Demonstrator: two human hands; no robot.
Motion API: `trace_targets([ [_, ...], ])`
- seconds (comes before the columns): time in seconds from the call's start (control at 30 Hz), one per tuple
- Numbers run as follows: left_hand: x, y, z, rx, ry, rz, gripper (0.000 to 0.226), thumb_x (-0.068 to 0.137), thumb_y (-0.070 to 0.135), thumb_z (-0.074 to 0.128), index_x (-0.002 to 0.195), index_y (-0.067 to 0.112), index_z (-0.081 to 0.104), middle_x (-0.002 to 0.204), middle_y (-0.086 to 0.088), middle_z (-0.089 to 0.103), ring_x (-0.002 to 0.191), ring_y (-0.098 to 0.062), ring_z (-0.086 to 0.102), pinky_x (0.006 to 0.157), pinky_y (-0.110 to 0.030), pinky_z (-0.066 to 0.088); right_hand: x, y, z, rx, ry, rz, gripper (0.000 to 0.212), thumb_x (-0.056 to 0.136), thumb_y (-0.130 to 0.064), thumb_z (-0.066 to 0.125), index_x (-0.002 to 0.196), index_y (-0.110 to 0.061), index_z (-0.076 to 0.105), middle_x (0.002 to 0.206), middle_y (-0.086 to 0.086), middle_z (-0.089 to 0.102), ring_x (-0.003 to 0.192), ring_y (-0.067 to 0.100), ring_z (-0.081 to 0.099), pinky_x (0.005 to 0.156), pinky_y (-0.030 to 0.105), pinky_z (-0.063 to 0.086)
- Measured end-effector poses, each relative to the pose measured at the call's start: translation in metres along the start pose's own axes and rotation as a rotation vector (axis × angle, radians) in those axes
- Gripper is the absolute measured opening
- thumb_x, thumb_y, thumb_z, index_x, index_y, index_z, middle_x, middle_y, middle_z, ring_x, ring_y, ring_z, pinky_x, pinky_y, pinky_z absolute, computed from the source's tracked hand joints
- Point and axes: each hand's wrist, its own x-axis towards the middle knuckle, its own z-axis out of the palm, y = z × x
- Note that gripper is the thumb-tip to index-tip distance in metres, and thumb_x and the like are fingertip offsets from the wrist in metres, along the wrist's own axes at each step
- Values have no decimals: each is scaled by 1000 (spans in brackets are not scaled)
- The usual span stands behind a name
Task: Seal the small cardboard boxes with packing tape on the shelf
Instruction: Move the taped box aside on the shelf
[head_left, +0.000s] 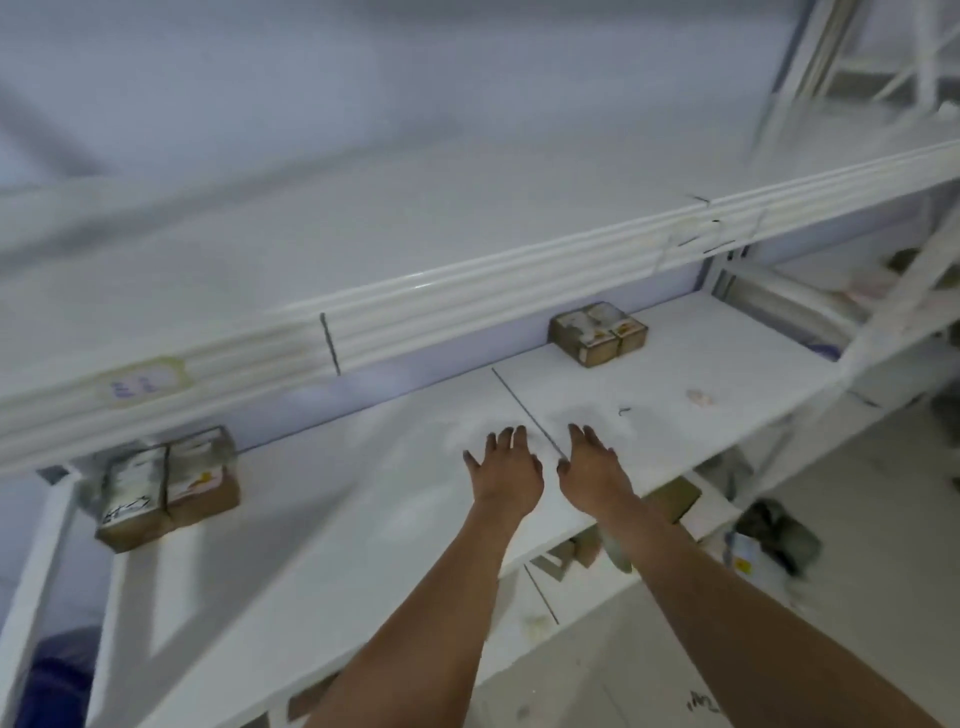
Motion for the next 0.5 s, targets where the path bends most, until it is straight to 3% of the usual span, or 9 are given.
trace_targets([
  [0.23, 33, 148, 44, 9, -22, 41, 57, 103, 33, 34, 157, 20, 20, 161, -1, 25, 148, -24, 20, 118, -61, 15, 19, 142, -69, 41, 45, 60, 64, 101, -25, 46, 156, -7, 20, 158, 16, 30, 141, 33, 38, 118, 45, 28],
  [0.37, 54, 191, 56, -5, -41, 14, 57, 103, 32, 36, 157, 21, 20, 160, -1, 27, 148, -24, 22, 118, -61, 16, 38, 185, -89, 60, 21, 63, 62, 101, -24, 47, 155, -7, 22, 154, 16, 36, 136, 34, 44, 116, 45, 30],
  [0.5, 91, 210, 60, 5, -32, -33, 57, 104, 33, 36, 157, 20, 20, 160, -3, 28, 148, -25, 23, 118, -60, 18, 81, 205, -100, 69, -22, 20, 63, 102, -24, 46, 156, -7, 19, 159, 15, 30, 144, 32, 34, 118, 44, 29],
])
